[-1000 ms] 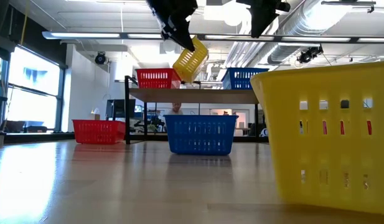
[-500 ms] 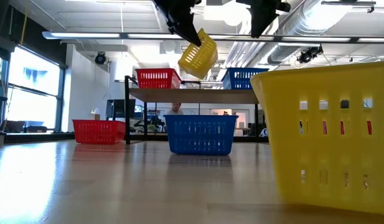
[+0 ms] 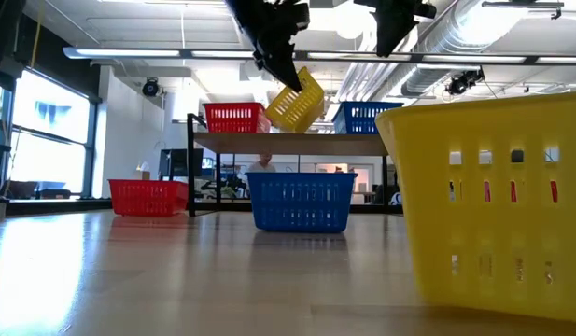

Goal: Stack baskets on shelf by color
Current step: Put the top yellow bin on the shelf

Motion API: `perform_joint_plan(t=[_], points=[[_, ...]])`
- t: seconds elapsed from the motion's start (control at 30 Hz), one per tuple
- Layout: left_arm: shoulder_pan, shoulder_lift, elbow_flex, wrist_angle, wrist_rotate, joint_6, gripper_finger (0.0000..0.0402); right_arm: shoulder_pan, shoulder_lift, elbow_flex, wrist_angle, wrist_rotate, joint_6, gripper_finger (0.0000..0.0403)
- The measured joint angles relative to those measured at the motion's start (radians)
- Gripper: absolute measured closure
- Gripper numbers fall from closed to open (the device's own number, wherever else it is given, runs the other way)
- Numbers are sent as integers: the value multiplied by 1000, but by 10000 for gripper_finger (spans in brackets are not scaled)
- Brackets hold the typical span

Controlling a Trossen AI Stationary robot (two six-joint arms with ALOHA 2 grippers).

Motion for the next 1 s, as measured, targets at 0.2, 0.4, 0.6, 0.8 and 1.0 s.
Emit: perform_joint_plan(t=[0.2,0.4,0.6,0.8,1.0], points=[[0,0,0,0,-16,0,395,0,0,0,-2,0,0,341],[0,0,0,-8,-24,0,370,0,0,0,-3,0,-1,341],[0,0,0,-7,-24,0,360,0,0,0,-2,0,-2,341],[0,0,0,9,-24,0,354,0,0,0,-2,-1,-2,341],[-13,0,0,2,-25,1,353,0,0,0,-3,-39,-2,341]])
